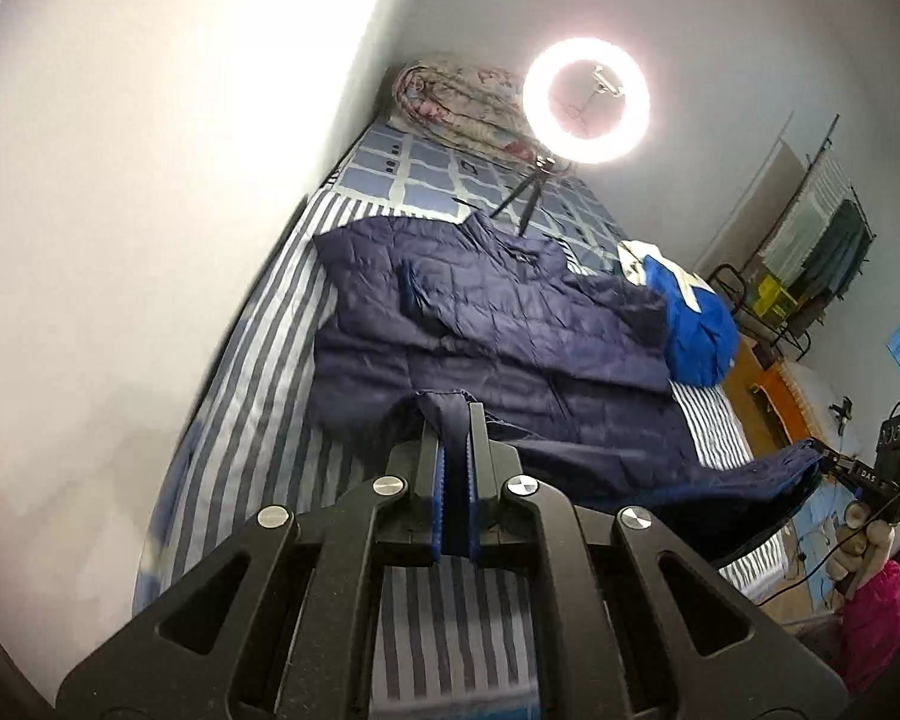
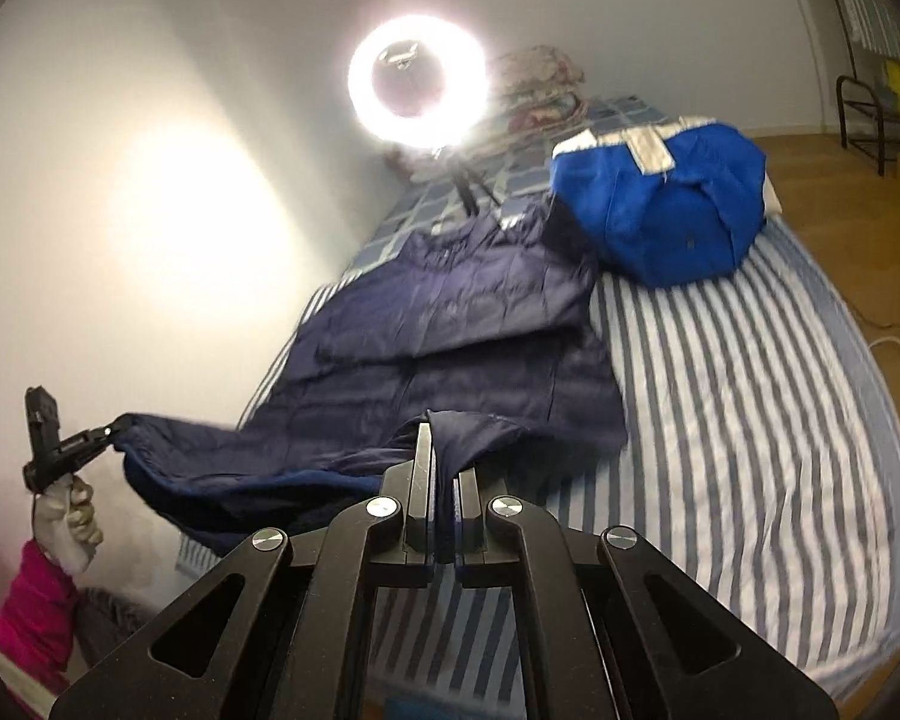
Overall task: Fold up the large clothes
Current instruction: 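Fold the hem toward the collar with both tools and lower it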
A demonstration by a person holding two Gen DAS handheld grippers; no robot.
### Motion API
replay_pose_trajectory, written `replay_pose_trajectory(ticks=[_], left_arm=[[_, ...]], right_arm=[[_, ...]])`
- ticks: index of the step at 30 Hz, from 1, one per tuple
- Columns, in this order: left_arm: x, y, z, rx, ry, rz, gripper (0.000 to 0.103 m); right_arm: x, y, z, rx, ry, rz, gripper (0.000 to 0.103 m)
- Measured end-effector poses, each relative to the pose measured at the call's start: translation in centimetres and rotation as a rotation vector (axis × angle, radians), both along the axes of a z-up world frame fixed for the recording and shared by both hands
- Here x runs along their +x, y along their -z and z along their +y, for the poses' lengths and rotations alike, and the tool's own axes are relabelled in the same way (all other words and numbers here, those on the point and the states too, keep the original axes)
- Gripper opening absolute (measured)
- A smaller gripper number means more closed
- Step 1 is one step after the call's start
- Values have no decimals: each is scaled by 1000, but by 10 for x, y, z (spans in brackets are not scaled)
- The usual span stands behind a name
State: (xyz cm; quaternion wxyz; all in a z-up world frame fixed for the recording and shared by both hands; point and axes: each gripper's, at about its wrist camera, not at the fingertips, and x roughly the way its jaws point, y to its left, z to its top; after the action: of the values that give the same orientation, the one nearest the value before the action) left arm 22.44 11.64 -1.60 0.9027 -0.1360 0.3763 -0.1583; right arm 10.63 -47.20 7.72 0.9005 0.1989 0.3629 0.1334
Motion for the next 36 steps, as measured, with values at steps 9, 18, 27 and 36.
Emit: replay_pose_trajectory(ticks=[9,18,27,36], left_arm=[[138,67,-28,115,-30,160,3],[208,151,-46,167,-51,298,4],[224,158,-46,133,-23,346,25],[224,120,-16,30,-50,279,59]], right_arm=[[132,46,6,-112,31,127,2],[208,120,10,-203,40,279,2],[220,138,-2,-128,3,304,6],[197,112,-31,-58,25,204,48]])
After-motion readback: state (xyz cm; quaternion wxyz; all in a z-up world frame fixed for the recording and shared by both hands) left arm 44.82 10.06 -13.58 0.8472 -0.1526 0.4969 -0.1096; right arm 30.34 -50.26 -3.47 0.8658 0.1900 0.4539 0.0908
